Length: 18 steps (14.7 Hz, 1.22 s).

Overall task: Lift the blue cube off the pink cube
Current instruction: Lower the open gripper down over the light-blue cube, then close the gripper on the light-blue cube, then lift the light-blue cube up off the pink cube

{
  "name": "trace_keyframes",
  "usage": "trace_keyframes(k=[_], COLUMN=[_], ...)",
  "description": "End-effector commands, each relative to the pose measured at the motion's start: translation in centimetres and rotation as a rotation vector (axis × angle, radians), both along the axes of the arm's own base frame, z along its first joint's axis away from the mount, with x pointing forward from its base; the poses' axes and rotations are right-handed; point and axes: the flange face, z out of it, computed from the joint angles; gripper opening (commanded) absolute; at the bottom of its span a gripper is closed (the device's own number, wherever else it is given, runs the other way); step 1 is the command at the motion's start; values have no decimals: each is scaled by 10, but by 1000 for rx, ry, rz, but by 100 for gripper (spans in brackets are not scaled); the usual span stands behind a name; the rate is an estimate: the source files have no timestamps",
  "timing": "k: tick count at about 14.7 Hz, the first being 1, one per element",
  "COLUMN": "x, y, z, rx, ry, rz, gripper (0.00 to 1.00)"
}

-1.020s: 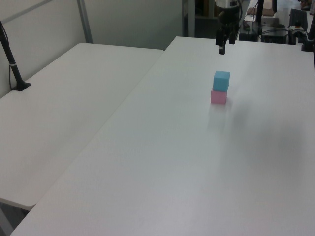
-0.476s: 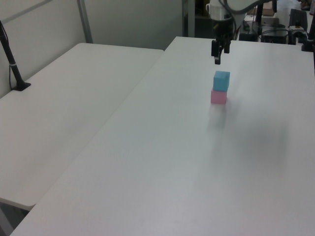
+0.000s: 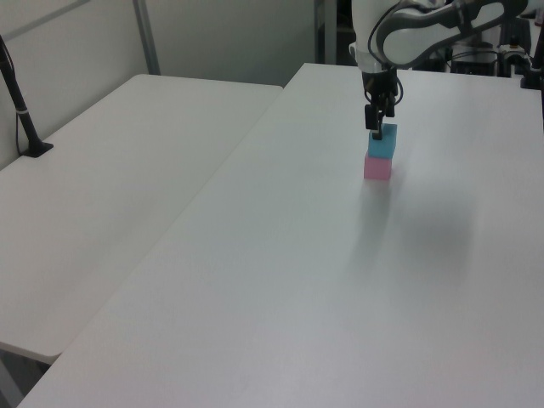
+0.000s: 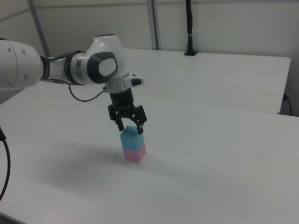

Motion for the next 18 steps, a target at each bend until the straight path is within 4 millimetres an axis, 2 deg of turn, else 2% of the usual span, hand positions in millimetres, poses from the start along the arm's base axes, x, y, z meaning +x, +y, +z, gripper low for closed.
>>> trace_keyframes(k=[1,3,4,5,6,10,12,14,16,18], x=[4,4,4,5,6,12,24,40,52,84], y=[3,4,4,10,20,22,15,13,15,24], z=[-21,-22,-21,-18,-15,12,31,40,31,12], rx=[-27,-29,-26,-22,-17,-7,7,23,19,24], ry=[-7,-3,-1,-8,-10,-62,-111,-153,-157,-231], rz=[46,71,90,96,101,95,75,63,70,73], gripper=[99,70,46,37,37,38,38,38,40,43])
